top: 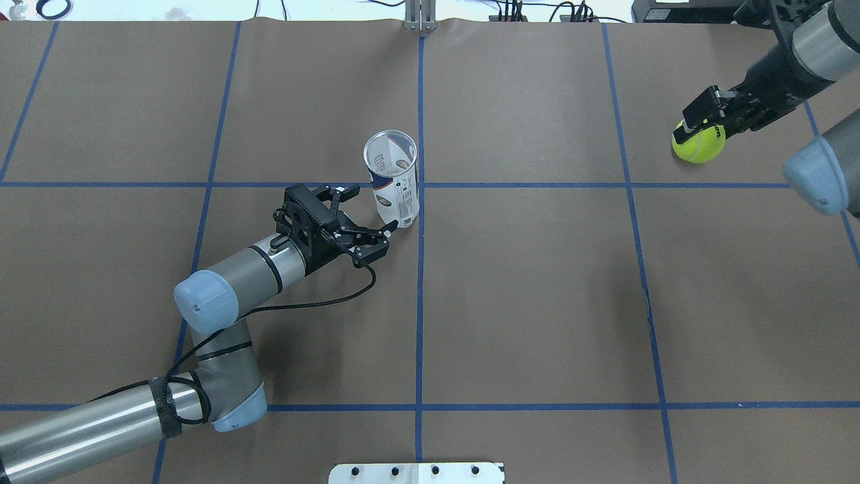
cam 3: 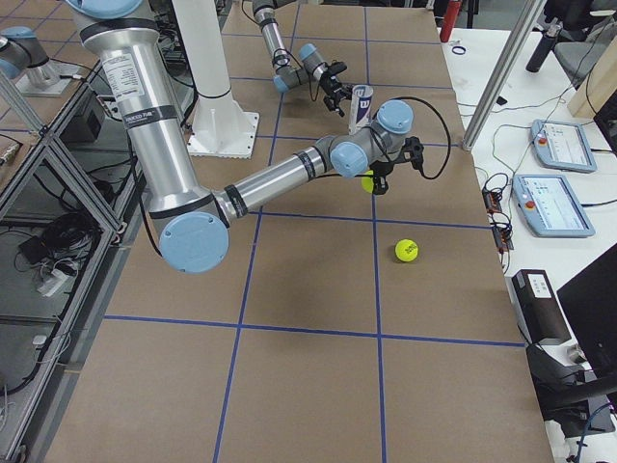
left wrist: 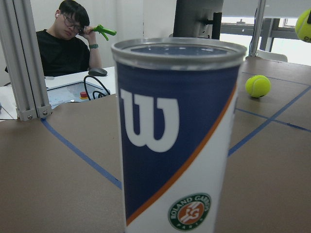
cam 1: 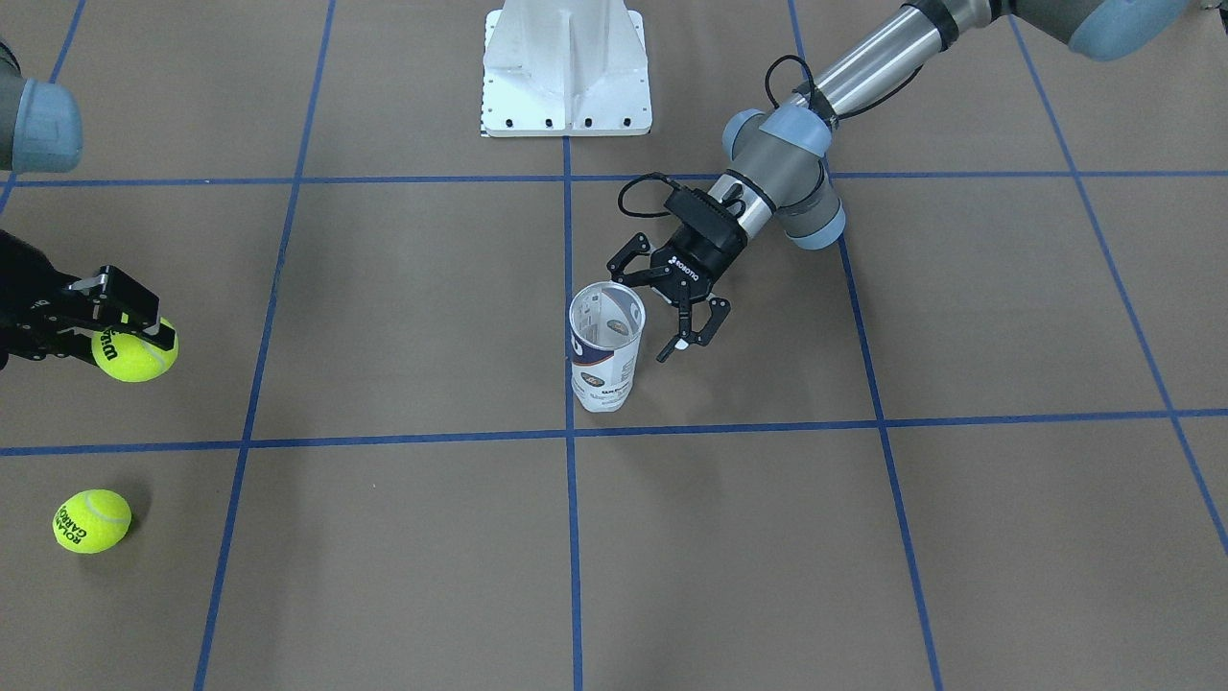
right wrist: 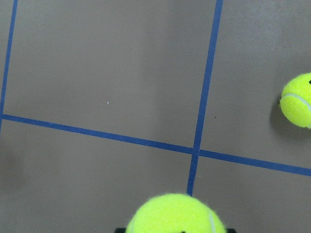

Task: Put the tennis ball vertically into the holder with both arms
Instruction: 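Lift the ball with the right gripper while the left gripper grasps the can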

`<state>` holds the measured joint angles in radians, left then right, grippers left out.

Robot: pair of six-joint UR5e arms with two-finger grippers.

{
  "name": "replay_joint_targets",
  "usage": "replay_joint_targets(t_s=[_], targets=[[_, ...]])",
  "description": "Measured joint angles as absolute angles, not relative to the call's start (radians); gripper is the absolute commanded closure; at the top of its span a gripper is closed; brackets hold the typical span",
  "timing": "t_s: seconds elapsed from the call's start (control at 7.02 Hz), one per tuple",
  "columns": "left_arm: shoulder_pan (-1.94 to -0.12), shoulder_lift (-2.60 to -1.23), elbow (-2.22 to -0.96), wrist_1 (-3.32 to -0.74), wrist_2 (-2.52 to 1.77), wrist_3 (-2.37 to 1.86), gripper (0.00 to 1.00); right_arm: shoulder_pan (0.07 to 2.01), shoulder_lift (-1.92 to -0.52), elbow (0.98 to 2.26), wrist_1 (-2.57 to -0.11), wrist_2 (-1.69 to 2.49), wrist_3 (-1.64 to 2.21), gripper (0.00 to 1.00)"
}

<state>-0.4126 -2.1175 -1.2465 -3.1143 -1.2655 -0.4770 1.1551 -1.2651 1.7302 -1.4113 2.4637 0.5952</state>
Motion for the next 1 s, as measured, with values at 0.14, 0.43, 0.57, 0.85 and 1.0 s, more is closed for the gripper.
replay_joint_targets(t_s=[0.14, 0.43, 0.57, 0.85, 1.0], targets=[[-0.413, -2.123, -1.242, -3.115, -1.266, -0.477, 0.01, 1.155, -1.265, 1.729, -1.411, 2.464, 0.595, 1.00], [-0.414, -2.141, -1.233, -3.114, -1.265, -0.477, 0.01, 1.155, -1.264, 1.729, -1.411, 2.464, 0.595, 1.00], [-0.416, -2.155, -1.219, -3.114, -1.264, -0.477, 0.01, 1.155, -1.264, 1.729, -1.411, 2.464, 0.595, 1.00], [-0.426, -2.178, -1.193, -3.113, -1.263, -0.477, 0.01, 1.155, -1.264, 1.727, -1.411, 2.464, 0.595, 1.00], [-0.433, -2.184, -1.187, -3.106, -1.263, -0.478, 0.01, 1.155, -1.264, 1.727, -1.411, 2.464, 0.595, 1.00]])
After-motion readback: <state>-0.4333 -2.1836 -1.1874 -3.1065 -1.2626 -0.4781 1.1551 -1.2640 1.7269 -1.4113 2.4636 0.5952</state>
